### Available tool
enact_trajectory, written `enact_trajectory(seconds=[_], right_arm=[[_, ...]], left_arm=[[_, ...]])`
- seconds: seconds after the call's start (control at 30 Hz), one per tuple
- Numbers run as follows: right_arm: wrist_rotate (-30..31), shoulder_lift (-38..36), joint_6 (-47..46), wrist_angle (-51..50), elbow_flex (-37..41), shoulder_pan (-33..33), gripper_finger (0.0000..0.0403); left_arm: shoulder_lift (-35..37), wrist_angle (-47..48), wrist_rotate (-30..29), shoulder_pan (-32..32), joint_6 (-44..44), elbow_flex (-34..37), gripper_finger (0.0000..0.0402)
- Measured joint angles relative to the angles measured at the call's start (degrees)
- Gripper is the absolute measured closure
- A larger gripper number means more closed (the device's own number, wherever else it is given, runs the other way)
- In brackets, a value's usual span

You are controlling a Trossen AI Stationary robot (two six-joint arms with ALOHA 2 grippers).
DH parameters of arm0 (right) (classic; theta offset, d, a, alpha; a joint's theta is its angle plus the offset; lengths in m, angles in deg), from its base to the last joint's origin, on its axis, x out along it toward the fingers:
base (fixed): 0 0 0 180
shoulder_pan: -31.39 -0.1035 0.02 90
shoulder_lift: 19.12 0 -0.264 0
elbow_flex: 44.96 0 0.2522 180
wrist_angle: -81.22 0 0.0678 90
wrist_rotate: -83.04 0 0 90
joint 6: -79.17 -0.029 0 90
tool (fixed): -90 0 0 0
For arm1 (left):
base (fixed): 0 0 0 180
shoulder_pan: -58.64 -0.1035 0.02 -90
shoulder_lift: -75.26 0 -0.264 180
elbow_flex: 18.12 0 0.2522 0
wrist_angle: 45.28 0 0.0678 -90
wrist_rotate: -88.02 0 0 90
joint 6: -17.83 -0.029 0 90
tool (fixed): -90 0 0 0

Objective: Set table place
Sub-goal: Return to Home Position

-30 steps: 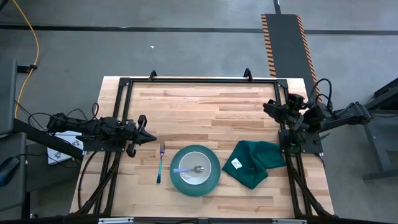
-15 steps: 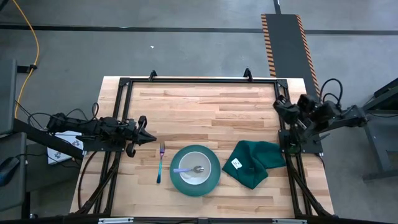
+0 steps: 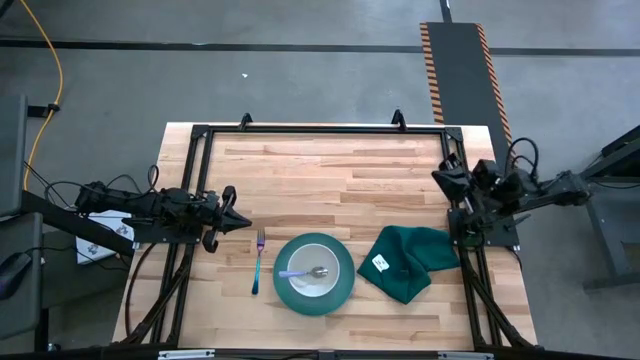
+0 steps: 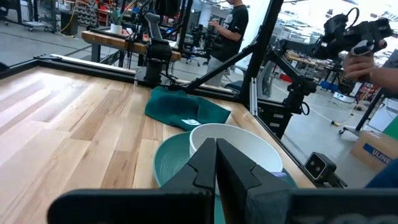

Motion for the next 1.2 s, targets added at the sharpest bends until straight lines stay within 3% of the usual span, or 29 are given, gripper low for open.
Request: enact_trajectory(seconds=[0.17, 0.4, 0.77, 1.2], right_arm=[[-0.05, -1.87, 1.15, 8.74, 6.58, 0.00, 0.0403], [-0.45, -9.29, 0.57, 11.19, 12.50, 0.25, 0.0403], [-1.23, -17.50, 0.37, 0.63, 12.83, 4.08, 0.0403], [-3.07, -17.66, -6.03, -10.01, 12.83, 14.07, 0.0403]], left_arm=[[0.00, -0.02, 0.01, 0.00, 0.00, 0.00, 0.0401], [-0.02, -0.02, -0.01, 0.01, 0.02, 0.00, 0.0401], [-0.02, -0.02, -0.01, 0.01, 0.02, 0.00, 0.0401], [-0.02, -0.02, -0.01, 0.02, 0.02, 0.00, 0.0401]])
